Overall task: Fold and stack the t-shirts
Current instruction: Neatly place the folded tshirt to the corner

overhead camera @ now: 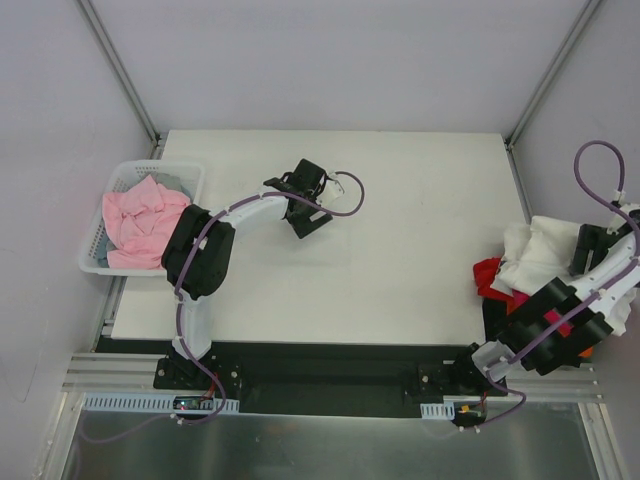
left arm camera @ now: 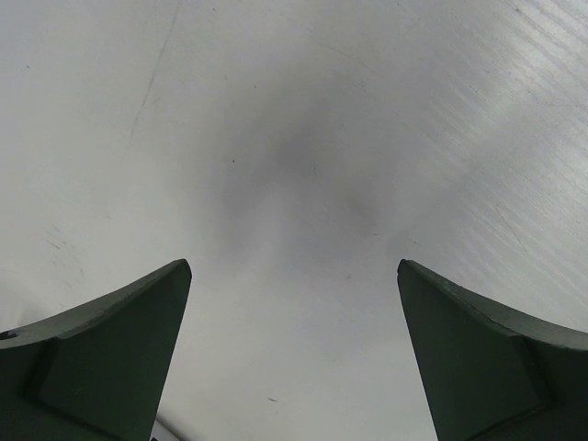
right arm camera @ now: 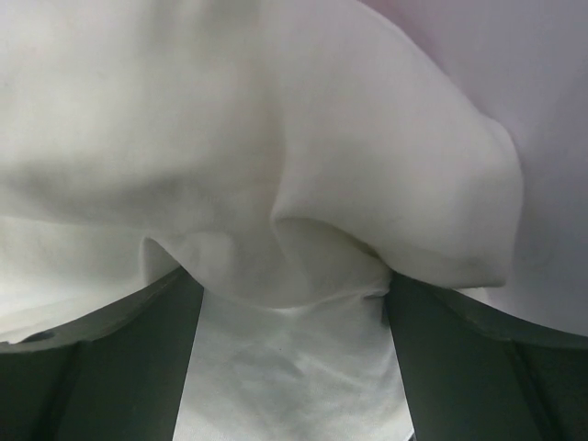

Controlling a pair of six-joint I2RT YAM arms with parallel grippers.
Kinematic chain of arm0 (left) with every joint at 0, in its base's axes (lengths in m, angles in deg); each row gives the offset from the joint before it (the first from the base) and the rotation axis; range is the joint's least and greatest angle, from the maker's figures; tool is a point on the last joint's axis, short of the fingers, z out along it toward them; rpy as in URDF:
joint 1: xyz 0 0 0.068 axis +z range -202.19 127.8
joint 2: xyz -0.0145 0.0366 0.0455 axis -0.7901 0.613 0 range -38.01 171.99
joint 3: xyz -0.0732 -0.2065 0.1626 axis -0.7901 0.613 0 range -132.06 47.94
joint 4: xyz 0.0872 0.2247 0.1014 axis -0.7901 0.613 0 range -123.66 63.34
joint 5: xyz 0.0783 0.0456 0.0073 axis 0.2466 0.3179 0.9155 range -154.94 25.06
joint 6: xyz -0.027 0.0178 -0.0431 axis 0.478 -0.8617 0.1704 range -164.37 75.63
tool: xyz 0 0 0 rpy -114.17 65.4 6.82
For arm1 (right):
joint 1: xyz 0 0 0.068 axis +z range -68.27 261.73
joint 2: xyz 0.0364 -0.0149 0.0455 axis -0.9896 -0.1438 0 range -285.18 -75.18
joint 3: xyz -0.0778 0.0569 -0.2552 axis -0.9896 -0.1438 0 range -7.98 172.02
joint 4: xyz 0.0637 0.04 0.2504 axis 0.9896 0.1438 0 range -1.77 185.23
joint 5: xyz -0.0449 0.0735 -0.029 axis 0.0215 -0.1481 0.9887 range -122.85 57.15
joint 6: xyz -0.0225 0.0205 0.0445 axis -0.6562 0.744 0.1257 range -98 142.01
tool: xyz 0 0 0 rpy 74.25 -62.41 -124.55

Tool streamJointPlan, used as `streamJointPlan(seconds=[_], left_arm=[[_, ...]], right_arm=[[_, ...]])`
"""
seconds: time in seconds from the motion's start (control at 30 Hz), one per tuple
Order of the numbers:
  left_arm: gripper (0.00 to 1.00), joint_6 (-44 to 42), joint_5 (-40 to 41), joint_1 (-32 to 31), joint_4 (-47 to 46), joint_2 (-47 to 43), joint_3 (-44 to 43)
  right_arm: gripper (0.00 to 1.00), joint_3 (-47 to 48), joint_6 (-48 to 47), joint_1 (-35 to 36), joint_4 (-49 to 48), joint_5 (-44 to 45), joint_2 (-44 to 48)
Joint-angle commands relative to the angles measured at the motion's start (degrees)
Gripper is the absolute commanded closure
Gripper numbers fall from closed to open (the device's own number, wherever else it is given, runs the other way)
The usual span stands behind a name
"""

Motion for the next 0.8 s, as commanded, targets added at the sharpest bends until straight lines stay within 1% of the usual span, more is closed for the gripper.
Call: streamJointPlan(seconds=[0.0,0.33,0.5,0.6,0.63,0.7,0.73,0.77], left_arm=[[0.04,0.4,2.5,-0.4,-0.2,-3.4,0.2],[0.04,0.8,2.8,-0.4,-0.3,-4.6,-0.5],[0.03,1.2,2.8,-0.4,-0.3,-5.7,-1.2],[0.03,2.5,2.1,-0.4,-0.4,-6.6,-1.2],[0.02,3.3,1.9,-0.3,-0.5,-6.9,-1.2],[0.00,4.5,1.6,0.1,-0.7,-7.6,-1.2],[0.01,5.9,1.9,0.3,-0.9,-7.7,-1.3],[0.01,6.8,2.5,0.4,-1.0,-7.9,-1.6]], right_arm=[[0.19,-1.0,-0.4,0.7,-3.6,0.9,-0.1],[0.16,6.6,0.5,3.9,4.5,-2.3,9.3],[0.12,11.3,1.3,5.5,8.1,-3.3,14.5],[0.08,12.5,1.8,7.3,10.4,-3.7,16.6],[0.05,12.6,2.2,8.4,11.2,-3.9,18.1],[0.01,12.3,2.6,10.4,12.2,-3.8,19.5],[0.00,11.6,3.1,12.6,12.4,-3.9,20.6],[0.03,10.9,4.2,13.8,12.4,-4.8,21.2]])
